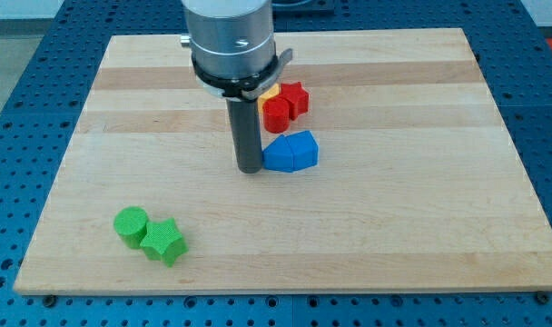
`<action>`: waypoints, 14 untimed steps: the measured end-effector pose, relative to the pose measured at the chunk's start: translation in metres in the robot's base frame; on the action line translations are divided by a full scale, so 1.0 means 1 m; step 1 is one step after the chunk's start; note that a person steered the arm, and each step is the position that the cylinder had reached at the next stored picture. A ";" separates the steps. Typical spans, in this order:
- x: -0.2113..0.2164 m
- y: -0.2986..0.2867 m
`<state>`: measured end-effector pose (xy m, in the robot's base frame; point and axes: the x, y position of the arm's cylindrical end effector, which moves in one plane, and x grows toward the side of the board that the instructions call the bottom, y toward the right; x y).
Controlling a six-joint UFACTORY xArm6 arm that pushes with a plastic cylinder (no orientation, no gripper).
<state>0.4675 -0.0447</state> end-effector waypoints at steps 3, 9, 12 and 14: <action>-0.021 0.042; -0.037 0.151; -0.059 0.160; -0.061 0.178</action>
<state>0.4063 0.1330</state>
